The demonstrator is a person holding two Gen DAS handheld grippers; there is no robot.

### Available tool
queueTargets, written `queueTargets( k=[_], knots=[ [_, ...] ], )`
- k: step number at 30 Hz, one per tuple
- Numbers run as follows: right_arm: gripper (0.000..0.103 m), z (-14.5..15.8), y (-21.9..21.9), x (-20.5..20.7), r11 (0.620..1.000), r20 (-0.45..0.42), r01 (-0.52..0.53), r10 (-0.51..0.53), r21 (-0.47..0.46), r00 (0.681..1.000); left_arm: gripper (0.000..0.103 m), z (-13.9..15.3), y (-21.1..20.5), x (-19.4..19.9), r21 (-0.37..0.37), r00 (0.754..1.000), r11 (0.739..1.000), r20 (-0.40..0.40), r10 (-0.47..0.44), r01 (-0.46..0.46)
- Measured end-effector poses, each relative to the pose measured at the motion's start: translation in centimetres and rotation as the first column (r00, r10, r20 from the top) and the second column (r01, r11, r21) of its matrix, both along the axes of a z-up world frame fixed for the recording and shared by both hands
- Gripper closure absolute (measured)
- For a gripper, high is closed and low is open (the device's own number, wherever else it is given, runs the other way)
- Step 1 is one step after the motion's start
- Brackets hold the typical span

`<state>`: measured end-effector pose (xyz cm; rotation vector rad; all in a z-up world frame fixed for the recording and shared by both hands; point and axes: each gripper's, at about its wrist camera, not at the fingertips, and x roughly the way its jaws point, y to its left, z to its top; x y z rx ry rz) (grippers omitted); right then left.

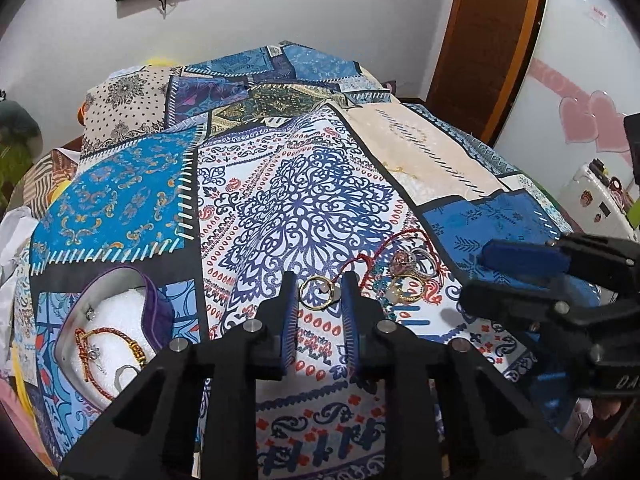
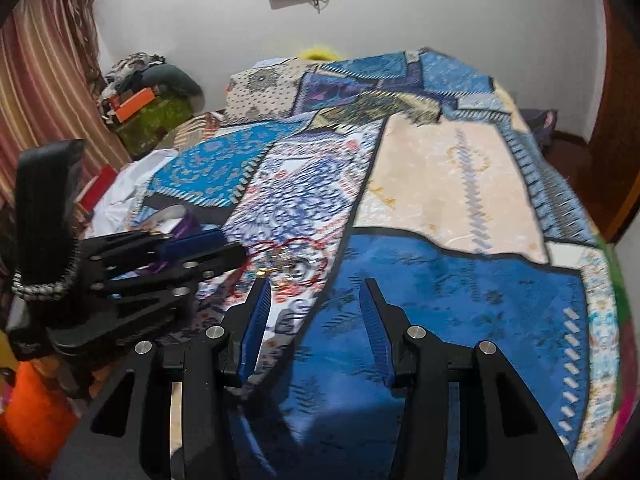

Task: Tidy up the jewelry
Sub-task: 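Grasp a gold ring with the left tool while the right tool grasps silver rings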

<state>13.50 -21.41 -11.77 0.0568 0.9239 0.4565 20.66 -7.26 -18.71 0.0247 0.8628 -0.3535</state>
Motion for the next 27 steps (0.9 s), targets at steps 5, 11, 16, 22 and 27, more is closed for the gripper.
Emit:
queueTargets(
  k=[5,11,16,22,27],
  knots=[
    [0.071,-0.8,0.8,0.3,1.0,-0.03,-0.013,0.013,0.002,0.999,0.082,0.2,0.6,-0.3,-0.028,1.0,0.999,0.012,0.022,-0.022],
    [0.072,-1.1,1.2,1.1,1.0,-0.041,-0.014,0.015,0.018,0.999,0.082,1.2,1.7,-1.6,-0.05,0.998,0.998,0.04,0.042,-0.04],
    [0.072,-1.0,1.9,1.9,1.0,-0.039,-0.009,0.009,0.006,0.999,0.082,1.6,2.3,-2.3,-0.055,0.998,0.997,0.051,0.049,-0.046],
    [0.075,-1.4,2.7,2.7,0.999,-0.037,-0.009,0.008,-0.046,0.999,0.082,1.6,2.5,-2.9,-0.068,0.998,0.997,0.049,0.049,-0.045],
    [0.076,-1.3,2.3,2.4,0.999,-0.023,-0.005,0.004,-0.051,1.0,0.082,1.9,2.7,-3.3,-0.071,0.997,0.996,0.05,0.058,-0.055]
  ],
)
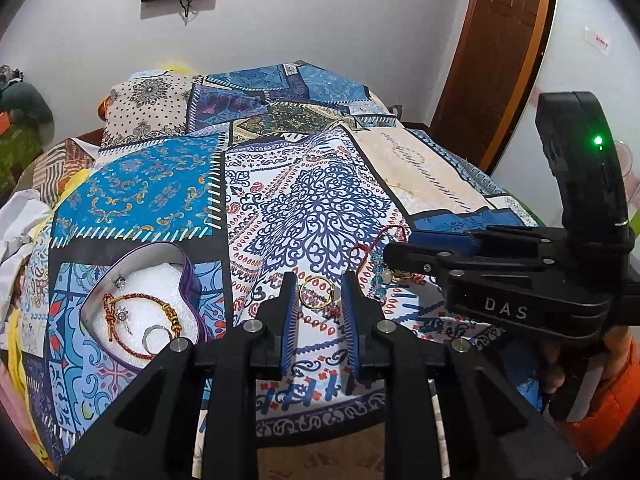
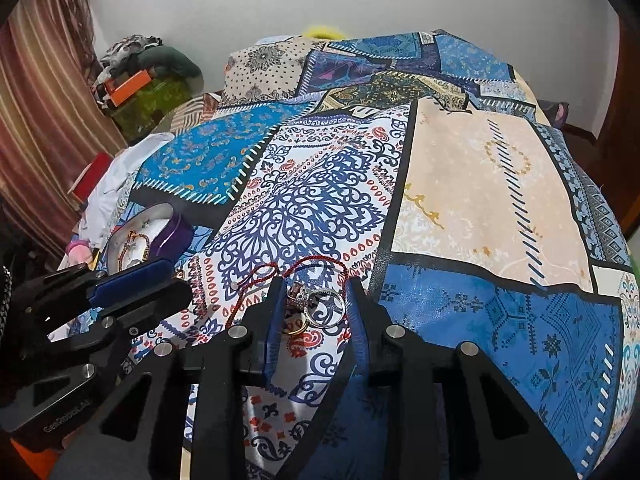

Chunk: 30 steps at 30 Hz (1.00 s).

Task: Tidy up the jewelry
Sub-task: 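Grasp a gold ring with the left tool while the right tool grasps silver rings, then carry the gold ring and silver rings over the heart box with both tools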

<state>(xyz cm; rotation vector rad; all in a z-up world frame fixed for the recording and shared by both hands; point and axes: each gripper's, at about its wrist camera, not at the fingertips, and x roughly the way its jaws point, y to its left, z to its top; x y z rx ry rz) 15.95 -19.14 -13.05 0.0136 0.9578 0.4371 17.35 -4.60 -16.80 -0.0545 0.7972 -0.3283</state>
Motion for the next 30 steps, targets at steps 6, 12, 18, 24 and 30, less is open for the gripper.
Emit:
queueTargets(
  k=[6,12,18,24,30],
  knots=[
    [0.076,0.9,-0.7,-0.9,1.0,0.019,0.025,-0.025,-0.007,1.0,0.082,1.3,0.3,-0.9,0.003,1.0,1.0,0.026,0.012,-0.012],
    [0.076,2.9,-1.9,-2.2,0.998,0.059,0.058,-0.059,0.006,0.997,0.082,2.6,0.6,-1.9,0.001,0.998,1.0,0.055,0.028,-0.028],
    [0.076,5.3,-1.6,-3.1,0.998,0.125,0.051,-0.054,0.021,0.991,0.082,4.0,1.1,-3.1,0.001,0.995,0.999,0.093,0.046,-0.047],
    [0.076,7.4,0.3,-3.7,0.999,0.182,0.015,-0.021,0.035,0.983,0.082,5.5,2.4,-4.1,-0.001,0.988,0.997,0.134,0.078,-0.079],
    [0.076,8.6,2.4,-4.2,0.999,0.222,-0.028,0.018,0.04,0.975,0.082,6.6,4.2,-5.0,-0.018,0.979,0.993,0.171,0.115,-0.113]
  ],
)
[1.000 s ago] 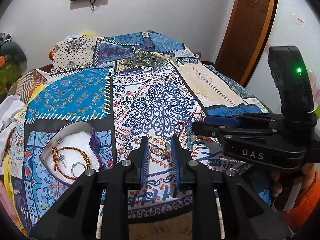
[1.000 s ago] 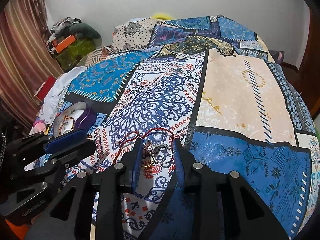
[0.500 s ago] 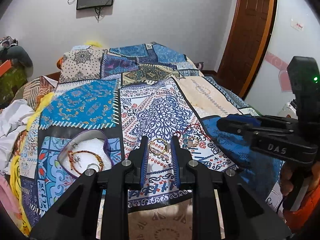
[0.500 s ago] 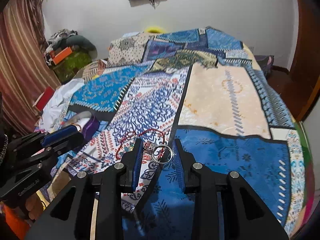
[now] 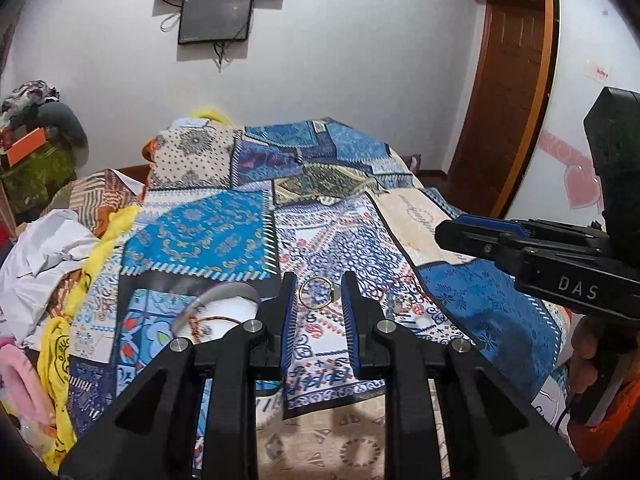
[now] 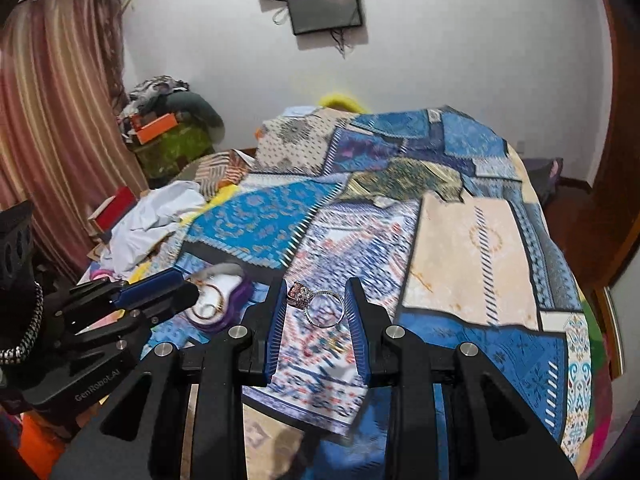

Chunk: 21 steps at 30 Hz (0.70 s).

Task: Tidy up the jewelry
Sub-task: 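Carry the gold ring and silver rings over the heart box with both tools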

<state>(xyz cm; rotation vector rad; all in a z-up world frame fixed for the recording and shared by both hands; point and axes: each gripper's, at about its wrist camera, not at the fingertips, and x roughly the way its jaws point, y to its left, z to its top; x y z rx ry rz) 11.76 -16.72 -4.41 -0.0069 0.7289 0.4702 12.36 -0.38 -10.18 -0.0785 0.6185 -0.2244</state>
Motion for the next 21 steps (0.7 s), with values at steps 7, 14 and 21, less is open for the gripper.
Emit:
queueTargets(
  k=[7,14,21],
  knots=[
    [0.076,0.7,2.9,0.2,0.998,0.027,-0.055,0.055,0.002,0.998,0.082,0.3,2.4,-0.5,0.0,0.998,0.999,0.025,0.052,-0.052],
    [0.076,0.1,6.3,0.7,0.994,0.022,-0.111,0.111,0.011,0.994,0.082,-0.4,5.4,-0.6,-0.003,0.995,0.995,0.017,0.103,-0.103],
    [0.076,-1.3,9.6,1.5,0.985,-0.006,-0.174,0.174,-0.004,0.985,0.082,-2.4,8.3,0.2,-0.024,0.987,0.987,-0.029,0.159,-0.16]
  ],
)
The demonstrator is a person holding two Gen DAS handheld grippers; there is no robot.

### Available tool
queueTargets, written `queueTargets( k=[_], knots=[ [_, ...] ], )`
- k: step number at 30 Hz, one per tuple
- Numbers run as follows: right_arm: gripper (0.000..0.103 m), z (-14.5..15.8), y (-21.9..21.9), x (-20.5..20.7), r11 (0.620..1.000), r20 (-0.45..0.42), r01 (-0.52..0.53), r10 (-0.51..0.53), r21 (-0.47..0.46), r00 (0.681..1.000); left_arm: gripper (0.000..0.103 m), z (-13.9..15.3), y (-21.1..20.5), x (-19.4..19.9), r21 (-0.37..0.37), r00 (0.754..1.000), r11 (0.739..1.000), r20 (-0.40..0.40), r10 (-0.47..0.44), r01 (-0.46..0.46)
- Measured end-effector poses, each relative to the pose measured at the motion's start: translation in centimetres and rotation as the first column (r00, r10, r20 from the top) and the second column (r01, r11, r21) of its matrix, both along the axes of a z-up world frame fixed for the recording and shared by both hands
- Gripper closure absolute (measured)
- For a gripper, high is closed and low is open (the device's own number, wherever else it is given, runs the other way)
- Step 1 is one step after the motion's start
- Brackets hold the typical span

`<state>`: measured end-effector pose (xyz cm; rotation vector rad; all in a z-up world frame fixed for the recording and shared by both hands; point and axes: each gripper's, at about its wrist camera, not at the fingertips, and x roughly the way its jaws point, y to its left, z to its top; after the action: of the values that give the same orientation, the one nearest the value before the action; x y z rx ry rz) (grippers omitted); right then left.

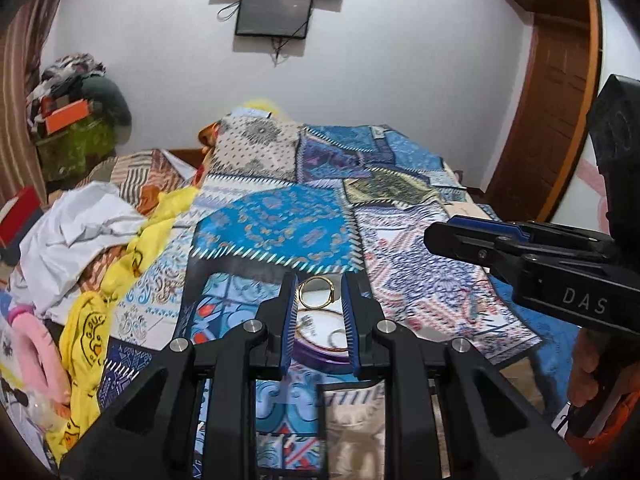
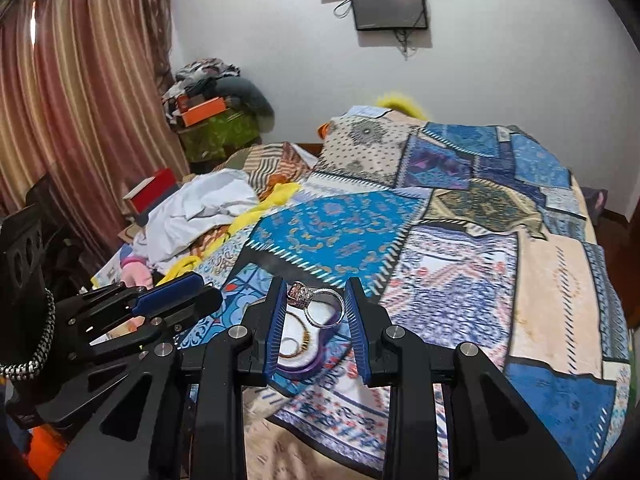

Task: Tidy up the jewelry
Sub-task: 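Carry the gold ring and silver rings over the heart box with both tools, then lower both tools into the heart box and open them to drop the rings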

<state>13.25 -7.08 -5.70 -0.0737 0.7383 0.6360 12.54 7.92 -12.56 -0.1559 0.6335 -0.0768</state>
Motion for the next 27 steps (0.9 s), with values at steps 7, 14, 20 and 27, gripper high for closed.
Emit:
queueTargets(
  k=[7,14,20,27],
  knots=[
    [0.076,-2.0,2.1,1.8,0.999,-0.059,-0.037,0.036,-0.015,0.998,0.082,-2.6,0.9,1.6,-0.028,0.998,1.0,-0.06,-0.005,0.003],
    [0.076,-3.9,3.6,3.3,0.998,-0.121,-0.057,0.053,-0.03,0.991,0.082,-4.9,0.0,2.9,-0.057,0.992,0.997,-0.108,-0.06,0.054],
    [0.076,-5.2,4.4,4.1,0.997,-0.159,-0.071,0.063,-0.043,0.985,0.082,-5.9,-0.1,3.7,-0.066,0.988,0.995,-0.131,-0.077,0.069],
    [0.075,-5.9,4.4,4.5,0.997,-0.198,-0.069,0.061,-0.037,0.978,0.082,-6.5,-0.1,4.3,-0.068,0.984,0.995,-0.157,-0.08,0.07]
  ],
)
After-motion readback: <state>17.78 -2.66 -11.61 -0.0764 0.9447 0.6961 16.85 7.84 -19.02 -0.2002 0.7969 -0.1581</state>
